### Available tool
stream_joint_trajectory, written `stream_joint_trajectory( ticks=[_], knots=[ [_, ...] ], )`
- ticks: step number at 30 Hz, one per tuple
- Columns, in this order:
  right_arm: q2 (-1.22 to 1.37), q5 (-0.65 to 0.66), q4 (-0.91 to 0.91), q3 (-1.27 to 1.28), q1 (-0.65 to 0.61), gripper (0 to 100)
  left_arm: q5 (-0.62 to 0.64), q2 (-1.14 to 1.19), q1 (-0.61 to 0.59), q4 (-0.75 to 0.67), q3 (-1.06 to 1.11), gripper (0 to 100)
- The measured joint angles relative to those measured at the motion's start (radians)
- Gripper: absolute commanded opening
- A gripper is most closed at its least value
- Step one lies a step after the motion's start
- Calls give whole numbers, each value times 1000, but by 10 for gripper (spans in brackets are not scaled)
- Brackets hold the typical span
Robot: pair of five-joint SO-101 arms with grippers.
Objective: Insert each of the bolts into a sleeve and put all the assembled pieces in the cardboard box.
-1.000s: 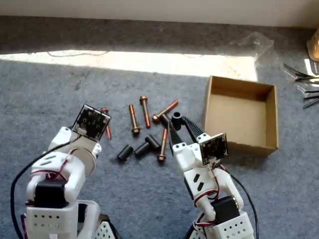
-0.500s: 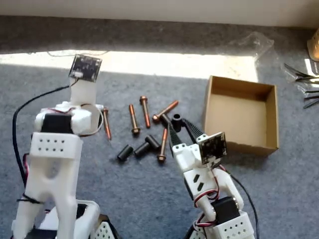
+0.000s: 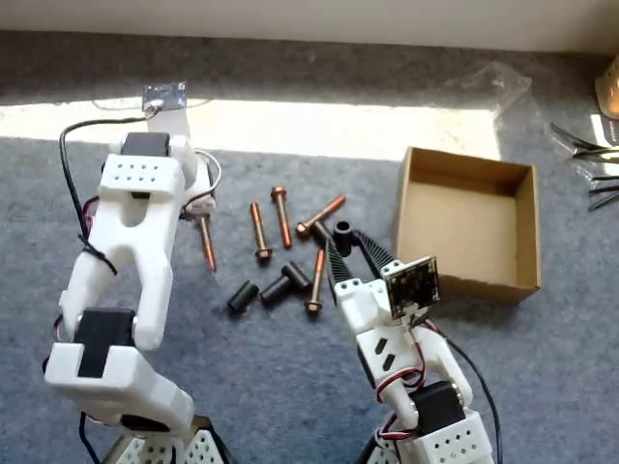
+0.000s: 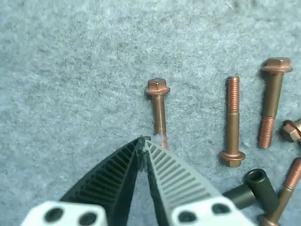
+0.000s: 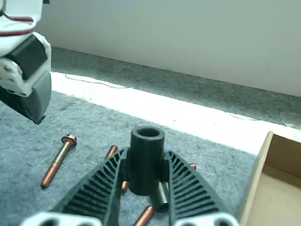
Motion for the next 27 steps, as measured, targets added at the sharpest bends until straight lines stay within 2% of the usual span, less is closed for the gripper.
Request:
stream_joint_trajectory(
  ticks=[4, 11, 16, 23, 27],
  knots=[
    [0, 0, 0, 0, 0, 5, 87, 144, 0, 57, -121, 8],
    [0, 0, 0, 0, 0, 5, 155, 365, 0, 146, -316, 8],
    [0, 0, 0, 0, 0, 5, 157, 459, 0, 201, -422, 8],
    [0, 0, 0, 0, 0, 5, 157, 516, 0, 206, -476, 9],
    [0, 0, 0, 0, 0, 5, 140, 516, 0, 210, -476, 66]
  ],
)
